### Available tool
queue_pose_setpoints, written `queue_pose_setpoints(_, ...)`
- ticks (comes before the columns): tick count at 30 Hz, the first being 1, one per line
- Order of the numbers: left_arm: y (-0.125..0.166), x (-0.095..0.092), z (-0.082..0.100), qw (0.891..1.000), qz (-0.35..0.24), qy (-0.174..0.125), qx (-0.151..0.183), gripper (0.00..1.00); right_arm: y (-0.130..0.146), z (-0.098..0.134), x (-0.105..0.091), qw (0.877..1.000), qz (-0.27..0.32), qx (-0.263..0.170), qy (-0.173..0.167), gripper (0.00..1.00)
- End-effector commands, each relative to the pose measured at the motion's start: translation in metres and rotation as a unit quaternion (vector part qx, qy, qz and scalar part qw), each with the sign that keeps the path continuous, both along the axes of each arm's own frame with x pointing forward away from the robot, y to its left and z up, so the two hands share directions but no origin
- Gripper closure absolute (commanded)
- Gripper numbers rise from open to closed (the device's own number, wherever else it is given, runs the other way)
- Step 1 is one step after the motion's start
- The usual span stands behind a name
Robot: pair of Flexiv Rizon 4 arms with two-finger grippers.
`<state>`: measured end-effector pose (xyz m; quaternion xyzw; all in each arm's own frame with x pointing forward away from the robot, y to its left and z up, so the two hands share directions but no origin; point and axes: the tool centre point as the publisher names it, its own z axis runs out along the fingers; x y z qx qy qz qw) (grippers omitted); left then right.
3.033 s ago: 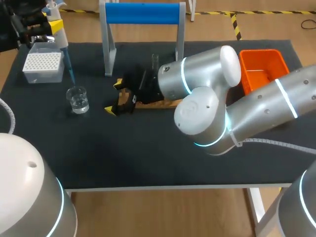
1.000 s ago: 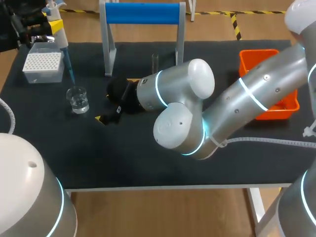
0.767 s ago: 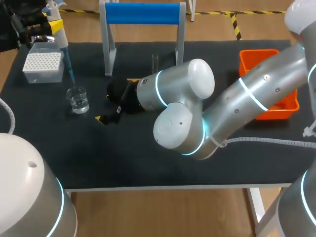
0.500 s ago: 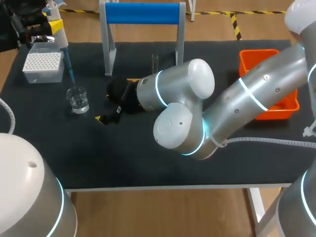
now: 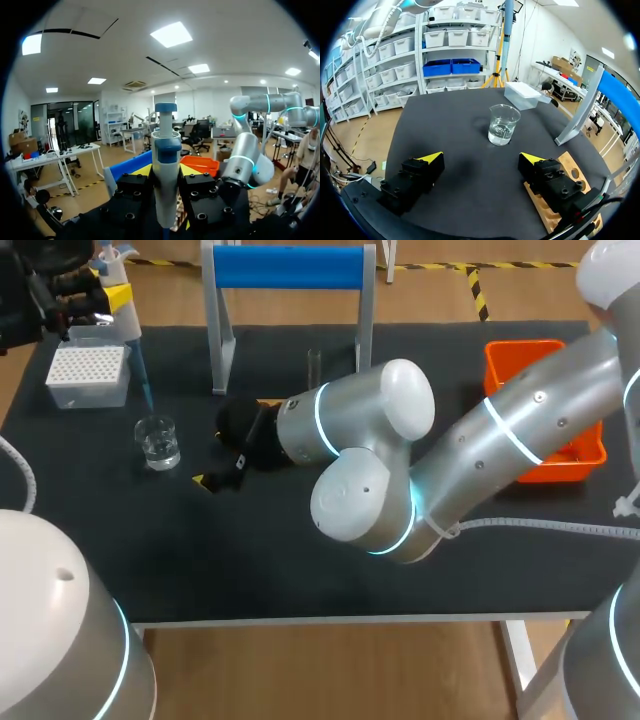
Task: Invert the test tube, pick up the pipette, mount the tip to pipette, aspirate from beaker and dispense into the tube, eject the tip, return the pipette, and cap with the stopper.
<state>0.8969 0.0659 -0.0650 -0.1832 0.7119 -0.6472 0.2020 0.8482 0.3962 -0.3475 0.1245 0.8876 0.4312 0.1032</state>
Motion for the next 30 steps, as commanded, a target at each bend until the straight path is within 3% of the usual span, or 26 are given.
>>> queue_pose_setpoints(1, 0.001, 0.005, -0.007, 1.0, 0.001, -0.003, -0.004, 1.0, 0.0, -0.002, 0.0, 1.0, 0.0, 0.002, -0.001, 0.0)
queue_pose_setpoints(30, 0.01, 0.025, -0.062, 1.0, 0.014, 0.011, -0.006, 1.0, 0.0, -0.002, 0.0, 1.0, 0.0, 0.002, -0.001, 0.0)
